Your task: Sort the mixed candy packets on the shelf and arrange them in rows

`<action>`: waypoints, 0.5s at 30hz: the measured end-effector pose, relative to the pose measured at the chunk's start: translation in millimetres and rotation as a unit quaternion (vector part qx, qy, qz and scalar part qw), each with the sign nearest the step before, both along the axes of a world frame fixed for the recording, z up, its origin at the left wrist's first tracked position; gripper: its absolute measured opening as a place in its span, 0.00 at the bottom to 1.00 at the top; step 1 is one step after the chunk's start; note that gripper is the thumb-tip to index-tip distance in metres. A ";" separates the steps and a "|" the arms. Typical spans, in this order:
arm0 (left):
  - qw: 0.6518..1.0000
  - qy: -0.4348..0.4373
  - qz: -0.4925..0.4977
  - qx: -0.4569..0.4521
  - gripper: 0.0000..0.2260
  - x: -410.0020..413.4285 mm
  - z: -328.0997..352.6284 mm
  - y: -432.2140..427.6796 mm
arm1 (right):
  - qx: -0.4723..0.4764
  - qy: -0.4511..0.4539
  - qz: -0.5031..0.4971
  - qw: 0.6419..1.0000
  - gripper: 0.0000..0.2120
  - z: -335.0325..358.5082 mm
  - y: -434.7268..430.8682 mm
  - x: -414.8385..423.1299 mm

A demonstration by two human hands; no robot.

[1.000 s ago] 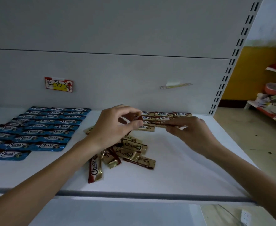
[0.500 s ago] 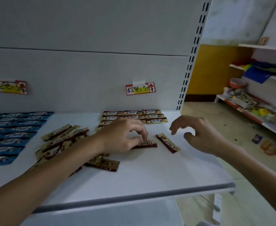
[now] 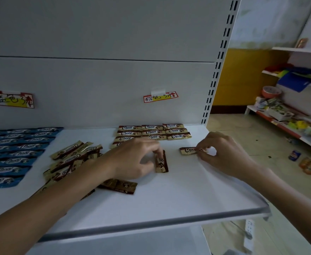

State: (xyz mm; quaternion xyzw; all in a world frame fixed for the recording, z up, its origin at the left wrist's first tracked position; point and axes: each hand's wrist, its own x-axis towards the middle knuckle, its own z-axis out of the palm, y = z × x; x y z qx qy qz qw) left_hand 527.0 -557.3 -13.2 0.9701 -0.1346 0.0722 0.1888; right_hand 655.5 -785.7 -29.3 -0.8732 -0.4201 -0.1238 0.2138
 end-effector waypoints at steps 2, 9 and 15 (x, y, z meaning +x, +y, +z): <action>1.000 -0.003 -0.015 0.007 0.14 1.1 -1.7 4.6 | 0.011 0.007 0.006 1.000 0.02 0.1 0.4 2.8; 0.991 -0.017 0.027 0.132 0.25 9.1 -3.3 0.1 | 0.000 0.023 -0.026 0.999 0.03 0.4 6.3 12.2; 0.994 0.013 0.050 0.093 0.24 18.4 -3.0 -5.0 | 0.018 0.041 -0.028 0.999 0.03 -2.3 11.1 19.4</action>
